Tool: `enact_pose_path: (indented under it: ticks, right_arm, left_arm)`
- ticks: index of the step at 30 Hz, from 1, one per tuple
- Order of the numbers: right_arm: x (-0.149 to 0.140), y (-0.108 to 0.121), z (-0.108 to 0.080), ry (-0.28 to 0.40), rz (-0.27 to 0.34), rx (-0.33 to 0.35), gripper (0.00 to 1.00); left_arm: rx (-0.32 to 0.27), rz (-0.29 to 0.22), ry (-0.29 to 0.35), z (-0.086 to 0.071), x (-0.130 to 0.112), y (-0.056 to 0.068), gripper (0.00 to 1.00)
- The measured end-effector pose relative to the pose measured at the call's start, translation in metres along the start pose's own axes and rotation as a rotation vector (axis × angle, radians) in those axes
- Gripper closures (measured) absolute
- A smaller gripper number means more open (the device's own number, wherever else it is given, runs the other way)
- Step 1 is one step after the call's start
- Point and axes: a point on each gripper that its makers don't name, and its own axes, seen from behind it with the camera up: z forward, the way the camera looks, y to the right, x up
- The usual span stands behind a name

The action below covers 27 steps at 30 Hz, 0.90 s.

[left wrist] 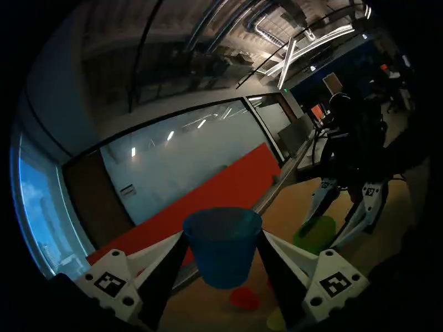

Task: Pour water

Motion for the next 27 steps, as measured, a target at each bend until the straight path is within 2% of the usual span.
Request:
enact_pose_path:
  ticks: [11, 20, 27]
  right_arm:
    - [0.002, -0.011, 0.005, 0.008, 0.003, 0.033, 0.09]
    - [0.003, -0.018, 0.009, 0.010, 0.003, 0.053, 0.08]
    - [0.003, -0.021, 0.012, 0.011, 0.002, 0.062, 0.09]
  left_arm:
    - [0.001, 0.106, 0.001, 0.007, 0.012, -0.002, 0.15]
    - [0.009, 0.188, -0.007, 0.001, 0.021, -0.002, 0.15]
    - [0.009, 0.246, -0.011, 0.004, 0.026, 0.000, 0.15]
